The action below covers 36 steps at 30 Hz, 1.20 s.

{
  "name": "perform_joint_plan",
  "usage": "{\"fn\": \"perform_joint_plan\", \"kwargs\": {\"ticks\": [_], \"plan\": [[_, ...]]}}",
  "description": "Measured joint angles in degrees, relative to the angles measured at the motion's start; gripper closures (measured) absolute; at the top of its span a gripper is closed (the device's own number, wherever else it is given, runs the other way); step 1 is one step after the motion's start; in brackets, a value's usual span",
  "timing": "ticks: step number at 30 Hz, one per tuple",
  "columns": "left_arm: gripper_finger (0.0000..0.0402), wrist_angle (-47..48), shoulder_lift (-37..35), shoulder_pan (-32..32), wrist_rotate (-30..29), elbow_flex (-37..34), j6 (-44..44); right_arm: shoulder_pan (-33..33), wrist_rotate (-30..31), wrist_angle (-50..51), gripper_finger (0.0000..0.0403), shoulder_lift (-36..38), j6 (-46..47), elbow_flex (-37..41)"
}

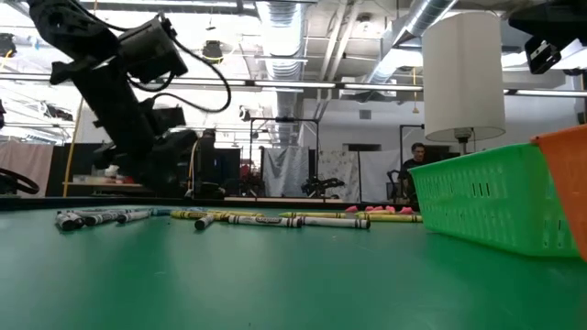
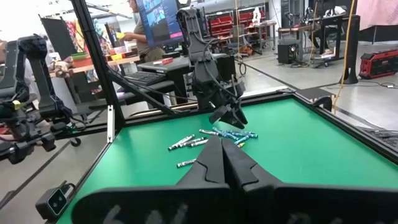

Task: Sort crayons
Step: Put the blue crayon into the black bin

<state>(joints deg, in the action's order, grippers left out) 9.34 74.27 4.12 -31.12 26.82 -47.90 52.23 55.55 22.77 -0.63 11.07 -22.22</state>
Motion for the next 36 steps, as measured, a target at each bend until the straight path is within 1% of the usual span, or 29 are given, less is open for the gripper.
{"fn": "perform_joint_plan", "kwargs": {"ticks": [3,6,17,23,25,27,33,34,36], "plan": [[0.0236,-0.4,0.6,0.0,-0.2,0.0,0.1,0.0,0.0,0.0,0.0403,0.0,0.0,0.0],[0.0225,-0.5,1.0,0.0,-0.7,0.0,0.2,0.0,0.0,0.1,0.0403,0.0,0.0,0.0],[0.0227,-1.1,6.4,0.0,1.6,0.1,-0.9,0.0,0.0,0.1,0.0403,0.0,0.1,0.0],[0.0232,-0.9,7.1,0.0,2.5,0.2,-2.3,0.0,0.0,0.1,0.0403,0.0,0.1,0.0],[0.0247,-0.7,7.0,0.0,3.0,0.2,-2.6,0.0,0.0,0.1,0.0403,0.0,0.1,0.0],[0.0273,-0.3,7.0,0.0,3.3,0.2,-3.2,0.0,0.0,0.1,0.0403,0.0,0.1,0.0],[0.0382,0.1,7.0,0.0,3.1,0.2,-3.8,0.0,0.0,0.1,0.0403,0.0,0.1,0.0],[0.0389,0.1,7.0,0.0,2.8,0.2,-3.9,0.0,0.0,0.1,0.0403,0.0,0.1,0.0],[0.039,0.3,7.0,0.0,2.0,0.4,-4.5,0.0,0.0,0.1,0.0403,0.0,0.1,0.0]]}}
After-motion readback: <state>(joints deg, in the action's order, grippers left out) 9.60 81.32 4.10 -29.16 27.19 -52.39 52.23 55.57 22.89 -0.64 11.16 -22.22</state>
